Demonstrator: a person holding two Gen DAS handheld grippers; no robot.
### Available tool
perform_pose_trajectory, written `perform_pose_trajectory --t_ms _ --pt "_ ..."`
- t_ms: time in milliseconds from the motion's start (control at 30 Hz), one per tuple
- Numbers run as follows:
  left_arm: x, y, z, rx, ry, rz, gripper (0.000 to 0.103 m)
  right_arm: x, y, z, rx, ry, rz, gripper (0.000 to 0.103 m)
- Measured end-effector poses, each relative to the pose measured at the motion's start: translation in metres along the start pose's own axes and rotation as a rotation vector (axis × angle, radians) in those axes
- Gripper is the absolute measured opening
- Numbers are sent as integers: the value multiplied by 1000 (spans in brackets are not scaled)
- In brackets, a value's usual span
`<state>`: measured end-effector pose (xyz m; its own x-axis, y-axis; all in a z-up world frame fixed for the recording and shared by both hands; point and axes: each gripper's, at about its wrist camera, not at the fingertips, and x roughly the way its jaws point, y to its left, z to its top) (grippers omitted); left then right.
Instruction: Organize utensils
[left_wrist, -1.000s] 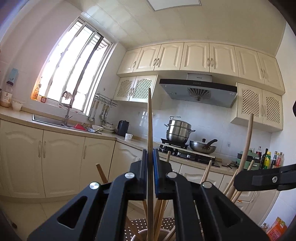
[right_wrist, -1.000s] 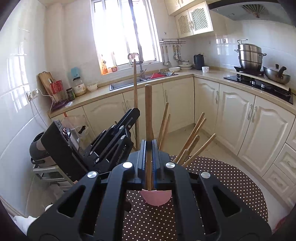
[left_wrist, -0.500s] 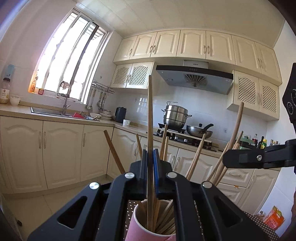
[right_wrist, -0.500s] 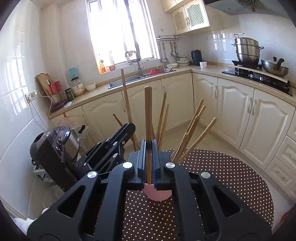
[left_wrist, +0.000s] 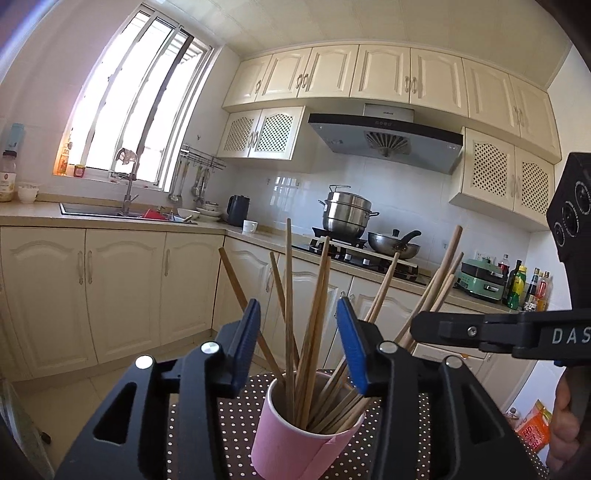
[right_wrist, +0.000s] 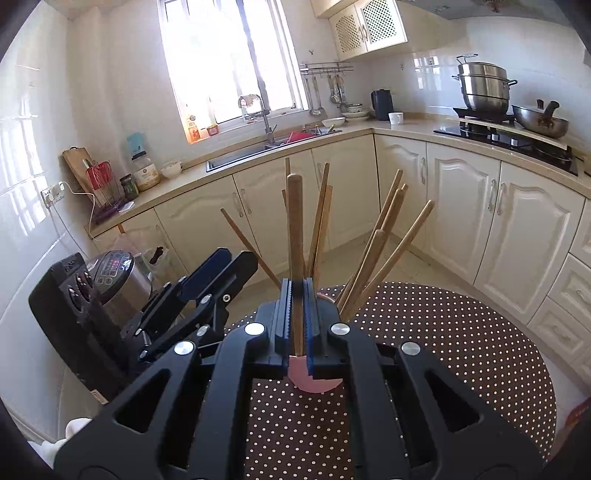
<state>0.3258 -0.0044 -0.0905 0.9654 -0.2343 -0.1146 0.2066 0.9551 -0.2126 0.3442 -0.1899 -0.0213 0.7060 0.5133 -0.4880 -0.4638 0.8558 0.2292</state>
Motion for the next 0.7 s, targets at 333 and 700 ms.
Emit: perform_pose_trajectory --t_ms 333,700 --pt "-27 -1 9 19 27 26 58 -6 9 -8 -7 10 -11 7" --pt "-64 -9 26 44 51 57 62 -33 19 -10 15 -25 -26 7"
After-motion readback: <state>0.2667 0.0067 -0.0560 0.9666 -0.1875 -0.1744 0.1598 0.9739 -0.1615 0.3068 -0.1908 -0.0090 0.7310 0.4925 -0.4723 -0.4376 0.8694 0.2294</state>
